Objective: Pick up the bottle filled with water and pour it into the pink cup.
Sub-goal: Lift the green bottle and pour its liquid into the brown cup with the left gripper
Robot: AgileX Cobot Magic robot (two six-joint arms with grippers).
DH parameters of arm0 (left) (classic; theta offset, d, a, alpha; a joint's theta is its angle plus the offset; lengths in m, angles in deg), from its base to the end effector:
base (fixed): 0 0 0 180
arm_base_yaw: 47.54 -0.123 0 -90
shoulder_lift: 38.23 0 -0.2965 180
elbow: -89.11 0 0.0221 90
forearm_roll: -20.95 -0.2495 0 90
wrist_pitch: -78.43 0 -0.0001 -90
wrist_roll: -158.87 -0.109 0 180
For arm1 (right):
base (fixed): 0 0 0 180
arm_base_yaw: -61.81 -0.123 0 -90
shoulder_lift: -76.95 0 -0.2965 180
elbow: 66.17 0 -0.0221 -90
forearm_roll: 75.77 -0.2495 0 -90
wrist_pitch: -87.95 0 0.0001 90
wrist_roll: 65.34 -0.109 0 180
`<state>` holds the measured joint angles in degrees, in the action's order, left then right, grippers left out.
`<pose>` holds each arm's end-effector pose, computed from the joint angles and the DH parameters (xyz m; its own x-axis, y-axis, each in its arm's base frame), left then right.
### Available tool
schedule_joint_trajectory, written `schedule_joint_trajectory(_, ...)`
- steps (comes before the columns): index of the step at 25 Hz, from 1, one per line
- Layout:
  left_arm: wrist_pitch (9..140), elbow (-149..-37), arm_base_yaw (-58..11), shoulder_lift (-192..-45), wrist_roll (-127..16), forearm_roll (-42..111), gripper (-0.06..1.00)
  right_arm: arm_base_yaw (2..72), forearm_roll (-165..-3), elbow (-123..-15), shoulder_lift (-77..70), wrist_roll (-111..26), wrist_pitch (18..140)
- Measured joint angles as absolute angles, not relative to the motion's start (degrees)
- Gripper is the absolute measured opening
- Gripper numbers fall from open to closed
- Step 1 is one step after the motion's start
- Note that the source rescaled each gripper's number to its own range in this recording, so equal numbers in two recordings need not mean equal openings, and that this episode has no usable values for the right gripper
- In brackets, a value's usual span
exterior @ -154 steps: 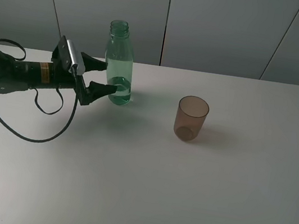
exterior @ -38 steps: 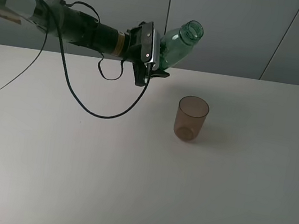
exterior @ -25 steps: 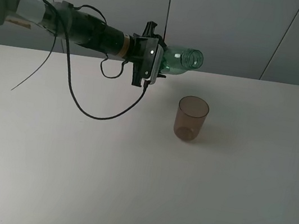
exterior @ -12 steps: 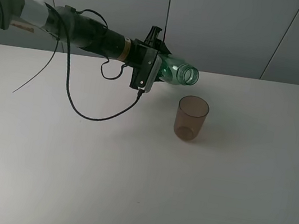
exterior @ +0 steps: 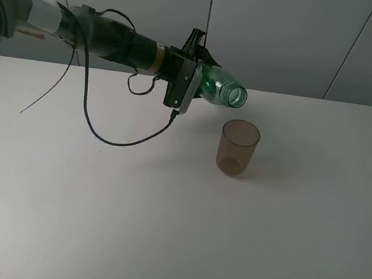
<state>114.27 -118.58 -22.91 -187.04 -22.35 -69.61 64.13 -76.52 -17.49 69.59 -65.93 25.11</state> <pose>0.4771 -0.2888 0.1203 0.8069 0.5214 -0.2775 0.4486 -0.2354 0.8622 -0.0040 0.0014 0.2660 -0.4820 0.0358 -0.8754 0.0381 0.9991 0.0199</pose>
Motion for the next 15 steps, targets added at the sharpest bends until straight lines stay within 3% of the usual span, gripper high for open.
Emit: schedule_joint_trajectory(15, 110.33, -118.8, -21.19, -187.04, -28.14, -71.14, 0.01, 64.13, -76.52, -17.49, 69.59, -65.93, 25.11)
